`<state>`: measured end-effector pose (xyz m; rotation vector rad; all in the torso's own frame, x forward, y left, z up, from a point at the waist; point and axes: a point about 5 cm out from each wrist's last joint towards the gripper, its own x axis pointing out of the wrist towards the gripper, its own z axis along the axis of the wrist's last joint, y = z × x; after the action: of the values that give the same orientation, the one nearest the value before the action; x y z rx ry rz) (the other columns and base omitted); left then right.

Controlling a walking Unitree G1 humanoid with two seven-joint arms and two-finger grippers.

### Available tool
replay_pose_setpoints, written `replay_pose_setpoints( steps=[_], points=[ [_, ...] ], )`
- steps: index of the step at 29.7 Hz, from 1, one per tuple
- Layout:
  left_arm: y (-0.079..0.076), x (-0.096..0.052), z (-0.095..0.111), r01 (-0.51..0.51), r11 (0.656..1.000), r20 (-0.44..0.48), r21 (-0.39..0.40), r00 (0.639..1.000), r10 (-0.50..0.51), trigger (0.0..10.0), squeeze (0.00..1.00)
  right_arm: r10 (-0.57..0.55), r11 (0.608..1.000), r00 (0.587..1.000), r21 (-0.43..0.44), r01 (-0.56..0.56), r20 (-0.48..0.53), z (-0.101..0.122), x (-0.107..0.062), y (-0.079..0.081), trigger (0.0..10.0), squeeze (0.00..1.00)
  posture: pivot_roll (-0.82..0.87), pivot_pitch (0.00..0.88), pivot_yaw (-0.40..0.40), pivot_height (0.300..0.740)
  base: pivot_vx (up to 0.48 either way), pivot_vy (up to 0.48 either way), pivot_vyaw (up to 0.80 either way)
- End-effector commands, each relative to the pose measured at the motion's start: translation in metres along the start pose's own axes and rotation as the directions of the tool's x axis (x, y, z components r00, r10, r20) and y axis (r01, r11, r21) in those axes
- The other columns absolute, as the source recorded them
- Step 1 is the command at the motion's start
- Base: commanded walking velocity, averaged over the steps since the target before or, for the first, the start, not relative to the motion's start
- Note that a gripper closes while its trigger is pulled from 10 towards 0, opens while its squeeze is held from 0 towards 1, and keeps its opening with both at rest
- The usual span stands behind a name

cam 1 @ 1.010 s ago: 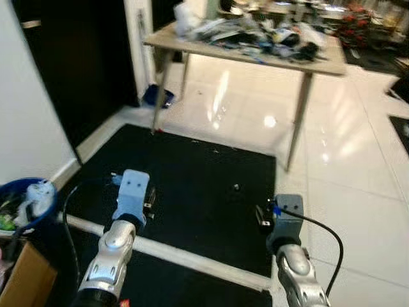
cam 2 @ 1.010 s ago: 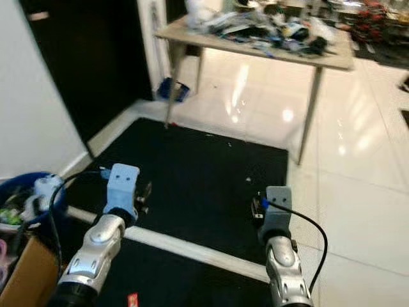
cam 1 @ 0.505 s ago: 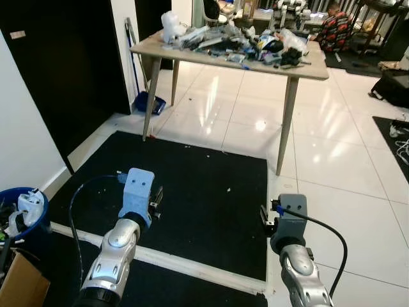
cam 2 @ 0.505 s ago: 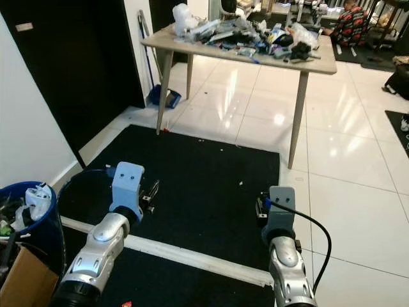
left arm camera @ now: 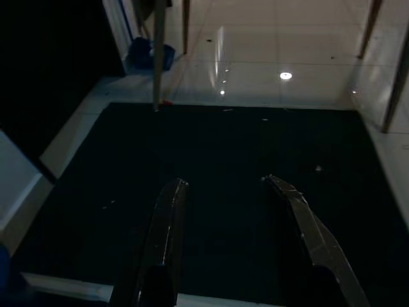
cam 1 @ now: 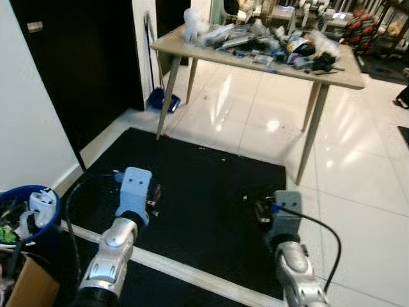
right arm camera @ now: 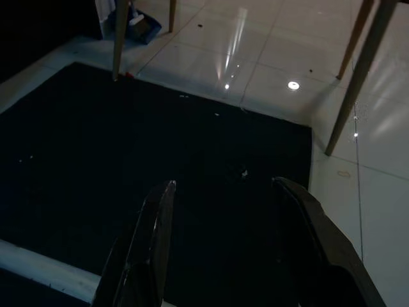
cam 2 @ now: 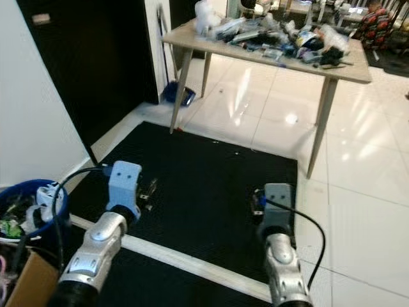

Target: Picking trash to rubbish bin

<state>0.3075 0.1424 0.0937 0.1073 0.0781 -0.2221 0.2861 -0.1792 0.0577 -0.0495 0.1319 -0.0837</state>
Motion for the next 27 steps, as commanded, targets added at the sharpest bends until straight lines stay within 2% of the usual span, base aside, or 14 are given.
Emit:
replay_pose_setpoints(
  steps=[1,5,8,20,27],
  points=[
    [-0.0027,-0.0004,-0.0014,0.01,1.0,-0.003,-0.001,1.0,-0.01,10.0,0.0,-0.018,1.0,1.0,-0.008,0.018,-0.018,-0.0046,-0.0018,-0.0056,10.0,0.0,-0.03,0.063,0.012,0.74,0.356,0.0,0.0],
    [-0.0023,-0.0005,-0.0009,0.009,1.0,0.0,-0.002,1.0,-0.009,10.0,0.0,-0.018,1.0,1.0,-0.009,0.018,-0.024,-0.0051,-0.0017,-0.0054,10.0,0.0,-0.03,0.066,0.013,0.74,0.354,0.0,0.0],
    [-0.0018,-0.0004,-0.0005,0.005,1.0,0.001,-0.003,1.0,-0.005,10.0,0.0,-0.034,0.999,0.999,0.025,0.035,-0.035,-0.0063,-0.0016,-0.0069,10.0,0.0,-0.03,0.072,0.014,0.74,0.358,0.0,0.0],
    [0.0013,0.0016,0.0003,-0.008,1.0,0.001,-0.004,1.0,0.008,10.0,0.0,-0.031,0.999,0.999,0.025,0.031,-0.017,-0.0031,-0.0003,-0.0078,10.0,0.0,-0.03,0.081,0.013,0.74,0.36,0.0,-0.76],
    [0.0017,0.0022,0.0007,-0.008,1.0,0.002,-0.005,1.0,0.008,10.0,0.0,-0.033,0.999,0.999,0.013,0.033,-0.017,-0.0019,0.0009,-0.007,10.0,0.0,-0.04,0.083,0.015,0.74,0.36,0.0,0.0]
  ],
)
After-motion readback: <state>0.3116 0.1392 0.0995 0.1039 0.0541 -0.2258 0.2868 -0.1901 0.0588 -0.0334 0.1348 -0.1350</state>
